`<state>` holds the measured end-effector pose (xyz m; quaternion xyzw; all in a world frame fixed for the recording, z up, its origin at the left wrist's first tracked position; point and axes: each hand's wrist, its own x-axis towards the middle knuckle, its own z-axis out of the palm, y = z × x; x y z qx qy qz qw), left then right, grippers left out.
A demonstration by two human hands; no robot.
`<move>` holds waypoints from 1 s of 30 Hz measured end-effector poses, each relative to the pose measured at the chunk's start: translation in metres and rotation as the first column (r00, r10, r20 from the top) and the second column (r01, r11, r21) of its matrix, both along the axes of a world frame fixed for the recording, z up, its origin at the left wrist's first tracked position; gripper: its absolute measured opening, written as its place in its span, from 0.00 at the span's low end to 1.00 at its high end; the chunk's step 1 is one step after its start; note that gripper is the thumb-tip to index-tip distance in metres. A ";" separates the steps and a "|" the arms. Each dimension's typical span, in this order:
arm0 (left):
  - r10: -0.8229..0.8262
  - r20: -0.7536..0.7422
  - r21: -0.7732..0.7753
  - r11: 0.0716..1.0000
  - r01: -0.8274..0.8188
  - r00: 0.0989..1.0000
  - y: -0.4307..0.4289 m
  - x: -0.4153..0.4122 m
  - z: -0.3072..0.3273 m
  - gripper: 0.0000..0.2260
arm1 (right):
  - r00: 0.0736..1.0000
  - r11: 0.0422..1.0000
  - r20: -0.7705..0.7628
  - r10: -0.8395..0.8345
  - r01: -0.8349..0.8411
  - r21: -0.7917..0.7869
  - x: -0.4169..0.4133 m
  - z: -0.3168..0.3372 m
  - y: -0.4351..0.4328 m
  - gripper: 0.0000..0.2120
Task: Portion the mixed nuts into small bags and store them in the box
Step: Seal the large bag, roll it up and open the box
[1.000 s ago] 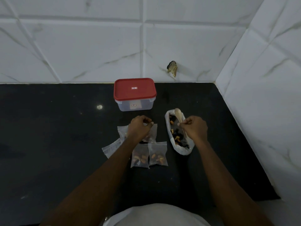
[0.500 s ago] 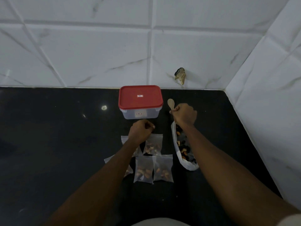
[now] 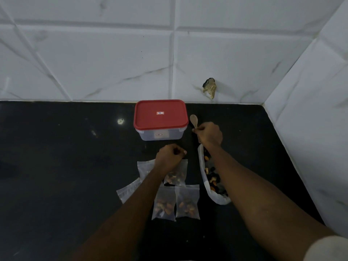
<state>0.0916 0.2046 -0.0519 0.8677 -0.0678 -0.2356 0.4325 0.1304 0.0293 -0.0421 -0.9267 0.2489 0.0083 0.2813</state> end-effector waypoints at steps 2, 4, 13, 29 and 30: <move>-0.036 0.012 0.038 0.999 0.036 0.999 -0.005 -0.006 0.002 0.01 | 0.998 0.999 0.059 -0.005 0.002 0.041 -0.010 0.004 -0.005 0.10; -0.071 0.068 0.160 0.985 0.060 0.995 -0.009 -0.011 0.006 0.05 | 0.991 0.996 0.122 -0.061 0.052 0.070 -0.024 0.009 -0.013 0.09; -0.138 0.049 0.317 0.942 0.116 0.989 -0.043 -0.030 0.023 0.13 | 0.980 0.973 -0.027 -0.195 0.197 0.123 -0.103 0.004 -0.065 0.15; 0.266 -0.225 -0.152 0.941 -0.303 0.937 -0.095 -0.064 0.027 0.14 | 0.985 0.733 -0.121 -0.119 0.169 0.659 -0.136 0.007 -0.092 0.10; 0.301 -0.274 -0.207 0.909 -0.361 0.913 -0.097 -0.066 0.026 0.13 | 0.988 0.722 -0.098 -0.119 0.154 0.674 -0.139 0.008 -0.095 0.10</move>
